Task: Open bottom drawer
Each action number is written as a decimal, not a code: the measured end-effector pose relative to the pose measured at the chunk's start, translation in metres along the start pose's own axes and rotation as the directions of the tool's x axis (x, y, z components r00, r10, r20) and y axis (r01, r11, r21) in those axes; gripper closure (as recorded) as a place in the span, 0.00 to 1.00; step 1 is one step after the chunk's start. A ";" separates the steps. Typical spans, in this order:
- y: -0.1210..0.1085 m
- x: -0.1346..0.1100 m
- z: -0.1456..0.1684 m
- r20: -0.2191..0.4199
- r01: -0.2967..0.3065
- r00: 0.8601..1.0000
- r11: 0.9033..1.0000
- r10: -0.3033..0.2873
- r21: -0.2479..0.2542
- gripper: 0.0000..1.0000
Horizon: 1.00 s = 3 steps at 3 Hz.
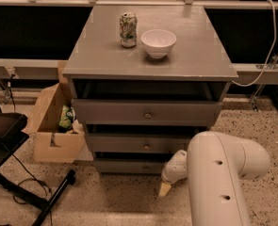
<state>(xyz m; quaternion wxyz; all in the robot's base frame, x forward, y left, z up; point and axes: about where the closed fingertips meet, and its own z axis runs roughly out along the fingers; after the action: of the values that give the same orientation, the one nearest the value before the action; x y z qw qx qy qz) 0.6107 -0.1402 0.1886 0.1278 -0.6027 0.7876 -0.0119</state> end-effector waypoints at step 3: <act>-0.033 -0.009 0.013 0.052 -0.056 0.997 0.998 0.054 0.031 0.00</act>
Offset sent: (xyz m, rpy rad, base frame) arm 0.0486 -0.0148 0.0123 0.0548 -0.0958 -0.0560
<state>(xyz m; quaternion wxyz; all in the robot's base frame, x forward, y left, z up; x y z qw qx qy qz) 0.6474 -0.1388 0.1840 0.1579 -0.5787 0.8001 -0.0057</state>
